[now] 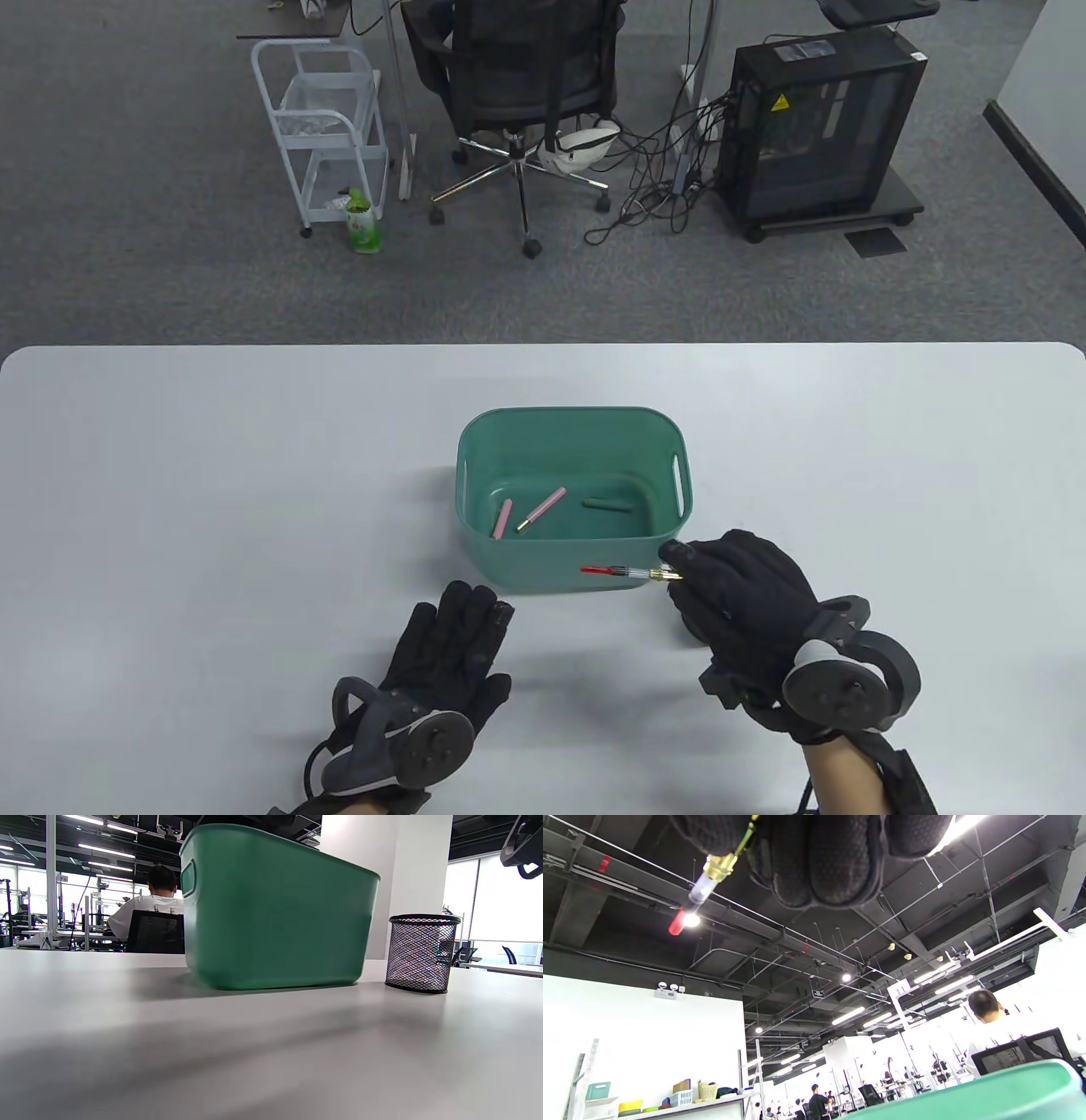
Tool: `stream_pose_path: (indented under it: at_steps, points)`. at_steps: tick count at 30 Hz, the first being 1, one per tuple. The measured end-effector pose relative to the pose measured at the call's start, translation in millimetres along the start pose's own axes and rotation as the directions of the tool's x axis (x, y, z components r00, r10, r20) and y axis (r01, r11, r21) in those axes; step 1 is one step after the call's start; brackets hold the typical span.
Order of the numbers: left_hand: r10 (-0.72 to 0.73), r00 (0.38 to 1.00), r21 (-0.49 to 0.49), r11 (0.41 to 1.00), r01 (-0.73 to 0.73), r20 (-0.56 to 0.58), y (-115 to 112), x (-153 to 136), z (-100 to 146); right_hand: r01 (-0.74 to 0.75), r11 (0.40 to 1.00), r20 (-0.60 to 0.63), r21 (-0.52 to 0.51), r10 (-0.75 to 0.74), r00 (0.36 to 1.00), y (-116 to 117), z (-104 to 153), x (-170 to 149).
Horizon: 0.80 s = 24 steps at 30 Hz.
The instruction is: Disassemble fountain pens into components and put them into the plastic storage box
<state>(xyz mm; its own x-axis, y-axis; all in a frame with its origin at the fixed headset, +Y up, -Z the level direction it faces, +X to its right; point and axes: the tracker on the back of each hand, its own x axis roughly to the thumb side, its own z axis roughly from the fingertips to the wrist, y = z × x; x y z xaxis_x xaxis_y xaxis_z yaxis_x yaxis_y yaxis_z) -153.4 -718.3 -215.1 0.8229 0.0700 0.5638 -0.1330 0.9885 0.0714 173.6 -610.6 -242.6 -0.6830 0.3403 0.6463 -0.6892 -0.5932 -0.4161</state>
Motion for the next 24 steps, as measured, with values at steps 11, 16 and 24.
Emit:
stream_pose_path:
  at_steps: [11,16,24]
  points:
    - [-0.003,1.000,-0.015,1.000,0.003,0.025,-2.3,1.3,0.4,-0.004,0.994,-0.151,0.106,0.021,0.988,38.7,-31.5,-13.3]
    - [0.008,1.000,-0.013,1.000,-0.007,0.026,-2.1,0.0,1.2,-0.061,0.978,-0.196,0.200,0.101,0.975,67.4,-49.7,-21.6]
    - [0.017,0.999,-0.010,1.000,-0.016,0.035,-1.6,-0.5,1.8,-0.100,0.943,-0.235,0.317,0.180,0.955,106.8,-63.6,-30.4]
